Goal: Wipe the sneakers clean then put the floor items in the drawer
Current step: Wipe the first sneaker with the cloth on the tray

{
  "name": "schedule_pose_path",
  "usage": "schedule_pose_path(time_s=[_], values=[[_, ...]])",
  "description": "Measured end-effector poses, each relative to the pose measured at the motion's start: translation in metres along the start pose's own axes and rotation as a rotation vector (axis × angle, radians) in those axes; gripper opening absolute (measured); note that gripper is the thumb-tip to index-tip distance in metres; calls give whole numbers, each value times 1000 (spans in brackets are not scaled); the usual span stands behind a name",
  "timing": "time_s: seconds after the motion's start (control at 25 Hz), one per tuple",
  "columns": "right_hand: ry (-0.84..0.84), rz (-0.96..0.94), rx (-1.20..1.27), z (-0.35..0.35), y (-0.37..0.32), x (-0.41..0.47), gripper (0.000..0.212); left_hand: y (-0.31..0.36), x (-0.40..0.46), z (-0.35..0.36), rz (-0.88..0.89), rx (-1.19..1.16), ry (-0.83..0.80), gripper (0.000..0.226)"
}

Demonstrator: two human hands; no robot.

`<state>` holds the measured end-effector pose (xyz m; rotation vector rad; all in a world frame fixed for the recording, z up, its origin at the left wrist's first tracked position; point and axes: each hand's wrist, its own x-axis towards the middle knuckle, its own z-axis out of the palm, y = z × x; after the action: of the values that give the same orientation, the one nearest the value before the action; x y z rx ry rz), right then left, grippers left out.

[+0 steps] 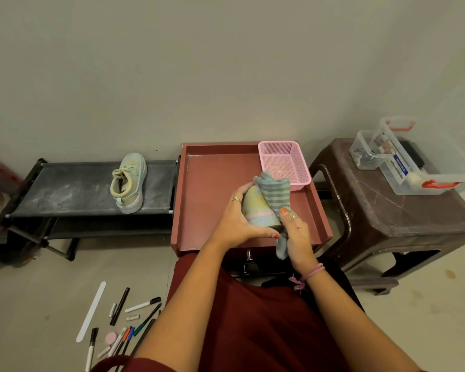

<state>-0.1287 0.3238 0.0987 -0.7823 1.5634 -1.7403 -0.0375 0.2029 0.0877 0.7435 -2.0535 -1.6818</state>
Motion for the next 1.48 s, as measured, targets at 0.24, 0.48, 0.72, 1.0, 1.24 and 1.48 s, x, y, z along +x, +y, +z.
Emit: schedule_pose_path(time_s=[0.24,0.48,0.72,1.0,1.24,1.48], values=[[-196,-299,-542,2,18,-15,41,-11,-2,-12,5,-13,4,105],[10,-151,-164,2,26,-9,34,-6,-2,-4,9,12,4,110],[-186,-512,-667,-4,26,-14,38,-15,-2,-3,47,2,-12,93],[190,-46,-45,-2,27,-12,29,-1,-4,14,29,44,2,111],[-60,-219,-440,6,24,-19,39,-4,-3,2,-12,33,-18,92],[1,-62,-156,3,10,14,35,1,-3,4,-16,51,-17,120]])
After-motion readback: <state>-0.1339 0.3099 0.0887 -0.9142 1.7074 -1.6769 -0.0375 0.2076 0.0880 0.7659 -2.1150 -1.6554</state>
